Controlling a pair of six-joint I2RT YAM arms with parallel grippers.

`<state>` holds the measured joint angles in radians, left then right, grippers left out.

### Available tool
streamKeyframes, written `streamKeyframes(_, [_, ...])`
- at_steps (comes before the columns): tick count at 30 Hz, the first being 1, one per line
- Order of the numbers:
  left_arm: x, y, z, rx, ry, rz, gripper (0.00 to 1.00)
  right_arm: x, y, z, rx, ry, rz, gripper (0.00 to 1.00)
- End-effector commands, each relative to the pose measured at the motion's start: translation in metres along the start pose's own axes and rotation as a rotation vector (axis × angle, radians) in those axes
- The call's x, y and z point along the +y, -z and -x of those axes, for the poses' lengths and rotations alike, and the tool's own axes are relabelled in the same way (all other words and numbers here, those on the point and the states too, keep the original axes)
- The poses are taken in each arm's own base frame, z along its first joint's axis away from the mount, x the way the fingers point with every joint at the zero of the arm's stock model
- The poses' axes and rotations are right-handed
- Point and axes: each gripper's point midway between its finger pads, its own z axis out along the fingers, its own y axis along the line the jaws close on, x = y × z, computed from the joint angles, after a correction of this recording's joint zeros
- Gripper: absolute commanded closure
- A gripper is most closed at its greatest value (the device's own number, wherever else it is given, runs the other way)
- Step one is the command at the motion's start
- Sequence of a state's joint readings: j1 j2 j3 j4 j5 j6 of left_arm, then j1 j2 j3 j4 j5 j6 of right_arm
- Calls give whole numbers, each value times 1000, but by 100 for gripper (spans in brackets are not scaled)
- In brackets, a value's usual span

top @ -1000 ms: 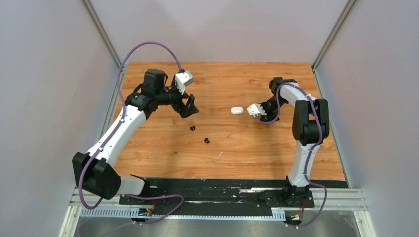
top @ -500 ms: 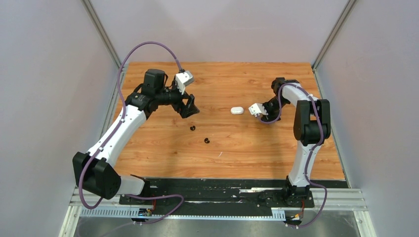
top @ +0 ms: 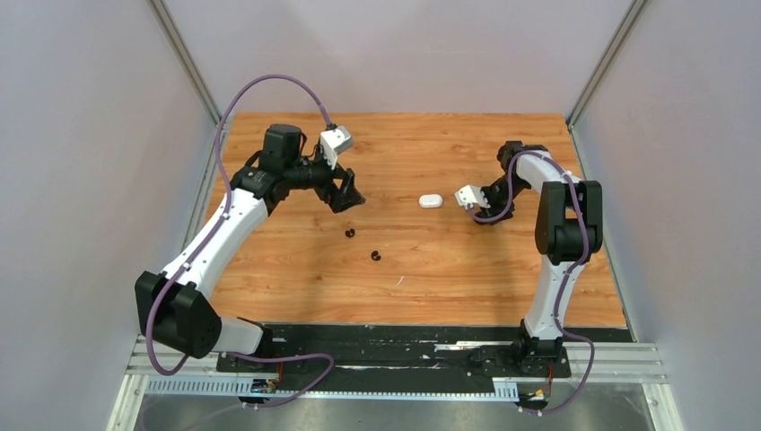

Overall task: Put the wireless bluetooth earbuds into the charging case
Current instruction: Pick up the charging case from the center of the board, then pass from the right arm to the left

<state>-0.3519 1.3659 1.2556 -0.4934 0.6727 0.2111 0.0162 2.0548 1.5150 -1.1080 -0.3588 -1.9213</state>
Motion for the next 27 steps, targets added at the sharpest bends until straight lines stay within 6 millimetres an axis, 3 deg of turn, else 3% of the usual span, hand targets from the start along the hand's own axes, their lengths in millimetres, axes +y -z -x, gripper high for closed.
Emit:
streamKeyframes(1, [1, 2, 28, -71, -17, -6, 2, 3, -6, 0, -27, -69, -7, 75])
streamKeyframes(5, [8, 0, 36, -122, 47, 38, 2, -18, 26, 35, -125, -163, -133, 89])
streamKeyframes(10, [14, 3, 67, -251, 60, 75, 1, -60, 89, 123, -294, -284, -339, 100])
streamKeyframes(16, [6, -7, 88, -290, 69, -35, 7, -97, 147, 221, -385, -359, -534, 100])
streamKeyframes(18, [0, -11, 92, -298, 67, -88, 9, -104, 158, 251, -407, -328, -585, 100])
streamKeyframes(21, [-2, -17, 94, -298, 68, -126, 11, -109, 168, 279, -422, -285, -649, 100])
streamKeyframes(27, [3, -20, 95, -304, 99, -102, 13, -107, 170, 317, -443, -204, -674, 100])
